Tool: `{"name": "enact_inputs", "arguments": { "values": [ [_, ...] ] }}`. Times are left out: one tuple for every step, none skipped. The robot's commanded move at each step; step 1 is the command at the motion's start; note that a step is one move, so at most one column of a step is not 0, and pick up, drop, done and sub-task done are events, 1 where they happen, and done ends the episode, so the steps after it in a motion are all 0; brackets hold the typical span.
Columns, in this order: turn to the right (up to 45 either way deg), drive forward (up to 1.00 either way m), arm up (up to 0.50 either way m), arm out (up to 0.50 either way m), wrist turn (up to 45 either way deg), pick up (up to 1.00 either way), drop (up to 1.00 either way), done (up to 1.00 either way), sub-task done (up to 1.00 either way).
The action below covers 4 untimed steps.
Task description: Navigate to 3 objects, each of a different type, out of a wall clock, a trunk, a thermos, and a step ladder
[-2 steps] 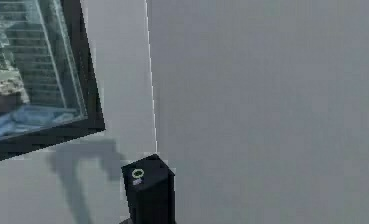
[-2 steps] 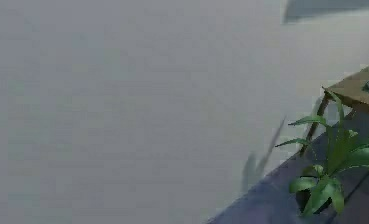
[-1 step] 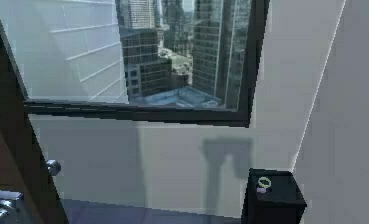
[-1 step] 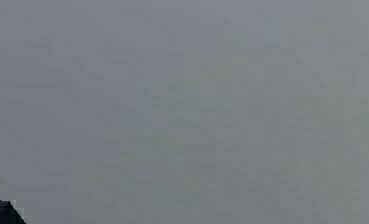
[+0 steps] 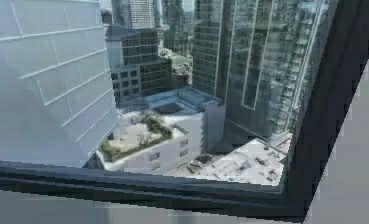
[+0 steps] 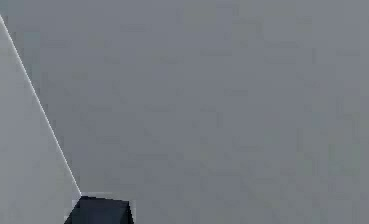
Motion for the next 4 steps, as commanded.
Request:
{"name": "enact_inputs", "arguments": {
  "values": [
    [-45.0, 0.00, 0.00, 0.00, 0.0, 0.00, 0.00, 0.00, 0.00],
    [-9.0, 0.00, 0.00, 0.00, 0.0, 0.00, 0.00, 0.00, 0.00],
    [0.0, 0.25, 0.00, 0.00, 0.0, 0.00, 0.00, 0.00, 0.00],
    [-33.0, 0.00, 0.00, 0.00, 0.0, 0.00, 0.00, 0.00, 0.00]
  ]
}}
